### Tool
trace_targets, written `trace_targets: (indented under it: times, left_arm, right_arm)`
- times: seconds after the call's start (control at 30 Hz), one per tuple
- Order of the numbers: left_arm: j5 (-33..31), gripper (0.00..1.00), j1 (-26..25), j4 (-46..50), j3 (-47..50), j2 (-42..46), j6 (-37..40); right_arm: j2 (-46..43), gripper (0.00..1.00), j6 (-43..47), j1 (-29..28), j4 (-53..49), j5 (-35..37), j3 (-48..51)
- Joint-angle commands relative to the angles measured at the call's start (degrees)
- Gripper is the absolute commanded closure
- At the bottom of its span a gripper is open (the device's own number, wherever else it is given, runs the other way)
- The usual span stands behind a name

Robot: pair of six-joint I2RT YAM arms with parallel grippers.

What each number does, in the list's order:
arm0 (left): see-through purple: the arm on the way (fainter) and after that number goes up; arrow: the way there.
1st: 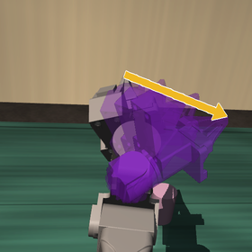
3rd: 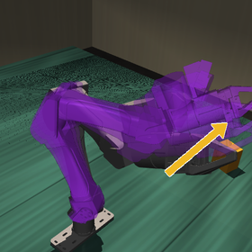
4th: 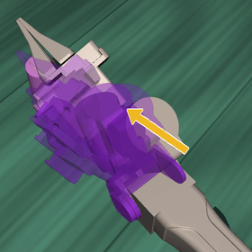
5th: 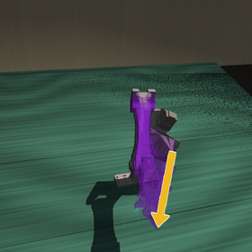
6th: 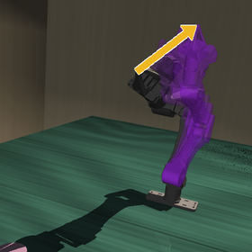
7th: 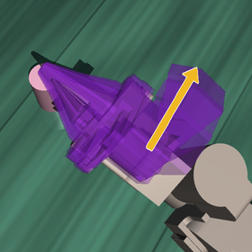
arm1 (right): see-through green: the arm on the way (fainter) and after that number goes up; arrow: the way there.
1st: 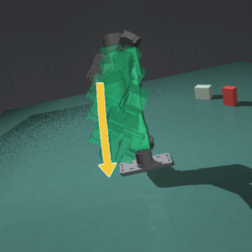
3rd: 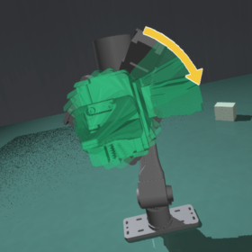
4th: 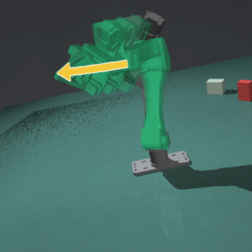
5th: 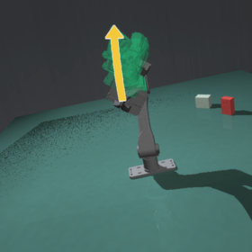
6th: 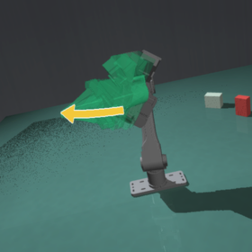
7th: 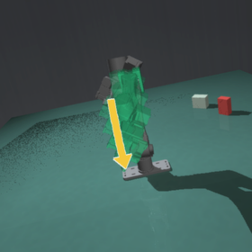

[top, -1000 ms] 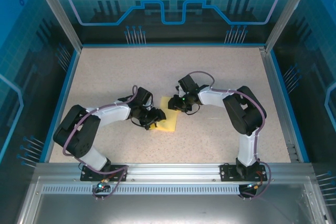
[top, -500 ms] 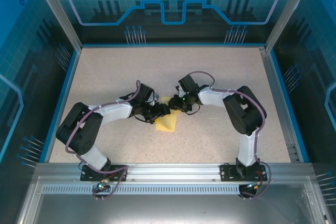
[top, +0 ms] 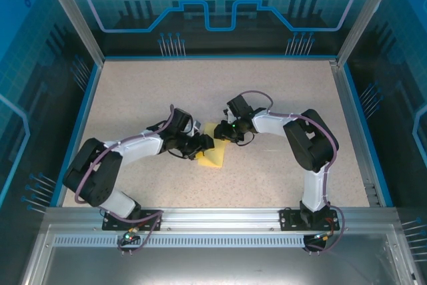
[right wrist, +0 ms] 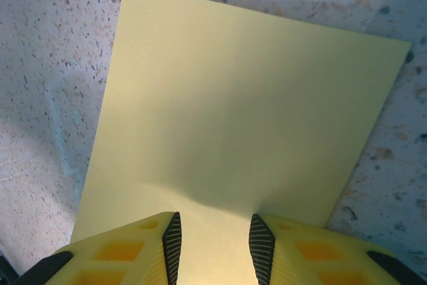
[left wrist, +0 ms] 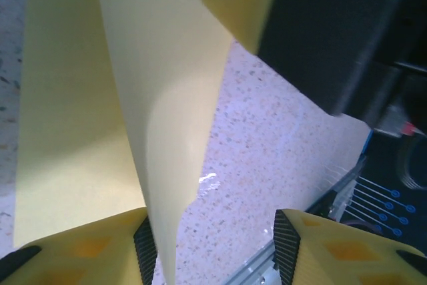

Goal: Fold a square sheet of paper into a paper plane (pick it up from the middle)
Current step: Fold the triangle a second time at the center of the table.

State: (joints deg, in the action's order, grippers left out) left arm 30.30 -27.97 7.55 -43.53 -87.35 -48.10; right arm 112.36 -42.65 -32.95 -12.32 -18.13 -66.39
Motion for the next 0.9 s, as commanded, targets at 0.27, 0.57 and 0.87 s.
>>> trace_targets:
  times: [0.27,0.57,0.87]
  left_arm:
    - [2.9,0.60,0.0,-5.0,-2.3,-4.5,0.3]
    - [1.8,0.77,0.0,-6.9,-2.5,-7.5,0.6]
    - [0.2,0.90,0.0,-5.4,-2.1,-7.4,1.1]
  right_arm:
    - [3.4,0.64,0.2,0.3,-3.0,0.0,-0.2]
    - [-3.4,0.67,2.4,1.5,-1.4,-4.6,-0.6]
    - [-13.4,0.73,7.5,1.1,1.3,-8.8,9.2]
